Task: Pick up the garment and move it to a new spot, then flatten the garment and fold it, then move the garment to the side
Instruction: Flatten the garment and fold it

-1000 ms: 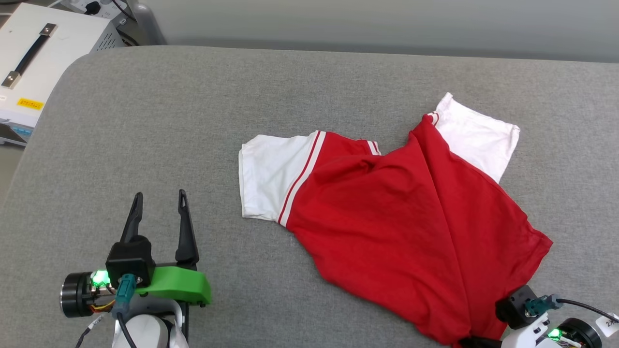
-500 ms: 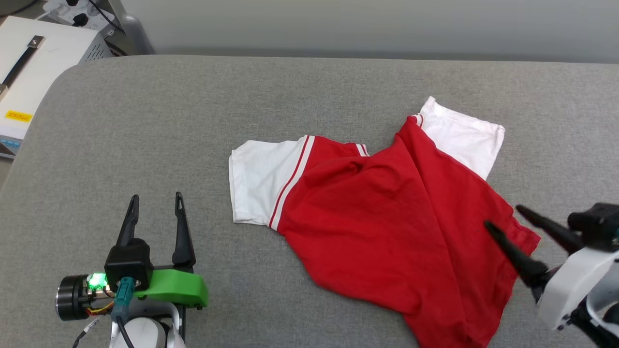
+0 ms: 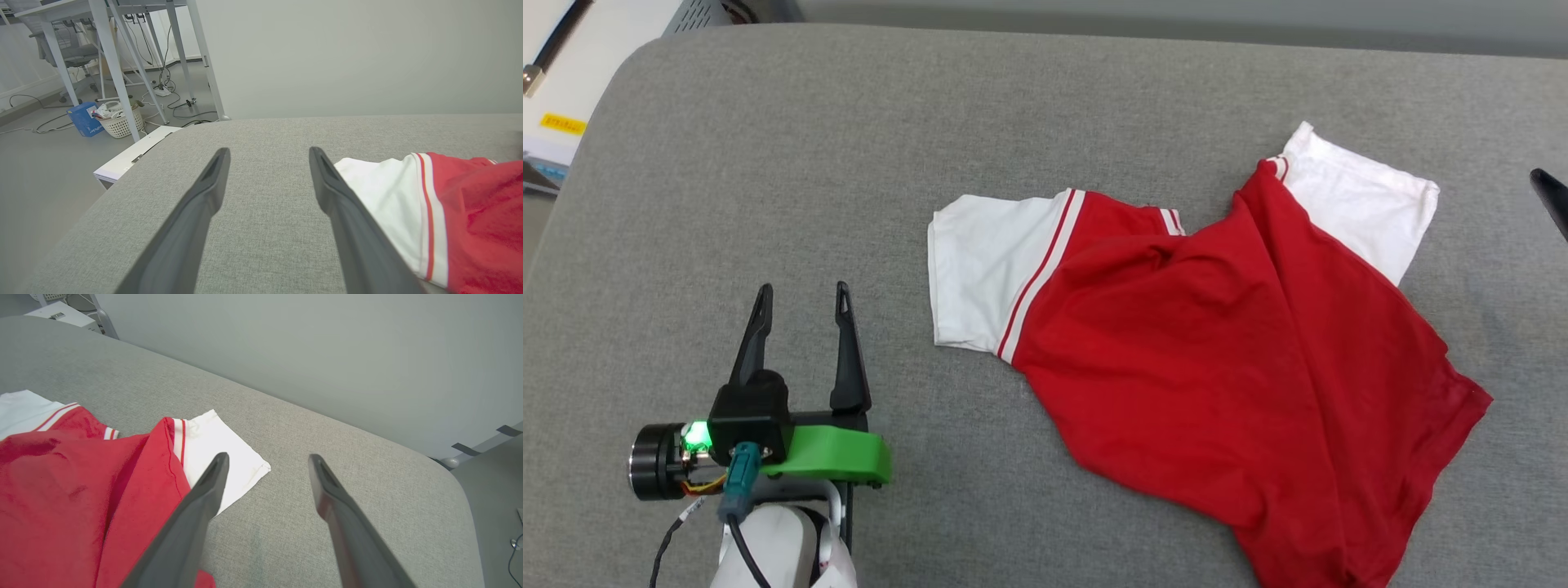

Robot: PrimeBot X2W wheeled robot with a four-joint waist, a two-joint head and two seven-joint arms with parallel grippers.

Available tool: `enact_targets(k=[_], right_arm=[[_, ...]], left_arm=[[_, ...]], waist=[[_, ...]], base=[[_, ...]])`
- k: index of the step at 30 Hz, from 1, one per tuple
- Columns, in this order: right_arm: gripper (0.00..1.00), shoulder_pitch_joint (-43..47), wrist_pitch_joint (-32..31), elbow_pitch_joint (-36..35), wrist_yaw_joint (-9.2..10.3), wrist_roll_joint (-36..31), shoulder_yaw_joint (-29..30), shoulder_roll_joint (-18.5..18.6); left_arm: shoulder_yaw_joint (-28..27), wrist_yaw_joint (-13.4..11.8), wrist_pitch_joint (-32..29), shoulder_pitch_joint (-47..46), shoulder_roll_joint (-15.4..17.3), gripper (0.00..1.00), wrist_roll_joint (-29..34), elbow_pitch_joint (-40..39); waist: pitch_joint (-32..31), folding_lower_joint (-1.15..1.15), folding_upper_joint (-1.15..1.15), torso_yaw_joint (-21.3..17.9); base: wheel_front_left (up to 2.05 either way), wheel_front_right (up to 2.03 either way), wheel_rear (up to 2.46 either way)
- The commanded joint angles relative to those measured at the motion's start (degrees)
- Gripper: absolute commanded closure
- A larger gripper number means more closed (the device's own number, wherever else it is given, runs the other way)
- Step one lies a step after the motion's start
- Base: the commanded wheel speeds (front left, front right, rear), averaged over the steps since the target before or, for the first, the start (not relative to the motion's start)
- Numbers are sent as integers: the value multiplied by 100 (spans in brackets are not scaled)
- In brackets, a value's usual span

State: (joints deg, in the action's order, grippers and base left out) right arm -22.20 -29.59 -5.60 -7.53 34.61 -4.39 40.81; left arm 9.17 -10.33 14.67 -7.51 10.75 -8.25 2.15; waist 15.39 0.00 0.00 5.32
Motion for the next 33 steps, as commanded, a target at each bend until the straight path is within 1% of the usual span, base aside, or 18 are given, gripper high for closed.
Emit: enact_targets(k=[1, 4, 6, 8, 12, 14, 19, 23, 28, 29, 30, 31, 33], right_arm=[[0, -238, -344, 164, 4, 163, -110, 90], [0, -780, -1262, 566, 4, 443, -349, 205], [0, -1146, -1746, 796, 4, 487, -502, 237], [0, -1484, -2147, 1045, 4, 485, -652, 227], [0, -2083, -2671, 1615, 4, 326, -768, 99], [0, -2317, -2813, 1863, 4, 193, -820, 35], [0, -2635, -2788, 2419, 4, -61, -839, -213], [0, -2434, -2819, 2703, 4, -149, -1165, -238], [0, -2138, -2691, 2937, 4, 8, -1333, -221], [43, -2118, -2635, 2932, 4, 48, -1354, -215], [95, -2121, -2477, 2898, 4, 78, -1361, -208], [100, -2134, -2288, 2871, 4, 93, -1365, -196], [100, -2161, -1898, 2812, 4, 137, -1352, -179]], left_arm=[[-5, 29, 33, -157, -48, 0, 75, -48], [-11, 66, 33, -283, -102, 0, 106, -102], [-14, 95, 33, -375, -143, 0, 125, -137], [-18, 125, 33, -473, -187, 0, 146, -161], [-12, 194, 33, -670, -285, 0, 188, -201], [-13, 225, 33, -761, -334, 0, 205, -220], [-51, 292, 33, -942, -442, 0, 223, -201], [-98, 346, 33, -1009, -504, 0, 244, -141], [-196, 412, 33, -1040, -541, 0, 285, -54], [-220, 424, 33, -1039, -539, 0, 295, -38], [-254, 436, 33, -1038, -531, 0, 308, -16], [-283, 453, 33, -1038, -519, 0, 325, 9], [-328, 490, 33, -1036, -486, 0, 353, 67]], waist=[[311, 0, 0, 210], [552, 0, 0, 303], [712, 0, 0, 361], [855, 0, 0, 418], [1129, 0, 0, 547], [1262, 0, 0, 607], [1531, 0, 0, 721], [1634, 0, 0, 752], [1614, 0, 0, 712], [1593, 0, 0, 692], [1556, 0, 0, 656], [1504, 0, 0, 618], [1379, 0, 0, 544]], base=[[0, 0, 0], [0, 0, 0], [0, 0, 0], [0, 0, 0], [0, 0, 0], [0, 0, 0], [0, 0, 0], [0, 0, 0], [0, 0, 0], [0, 0, 0], [0, 0, 0], [0, 0, 0], [0, 0, 0]])
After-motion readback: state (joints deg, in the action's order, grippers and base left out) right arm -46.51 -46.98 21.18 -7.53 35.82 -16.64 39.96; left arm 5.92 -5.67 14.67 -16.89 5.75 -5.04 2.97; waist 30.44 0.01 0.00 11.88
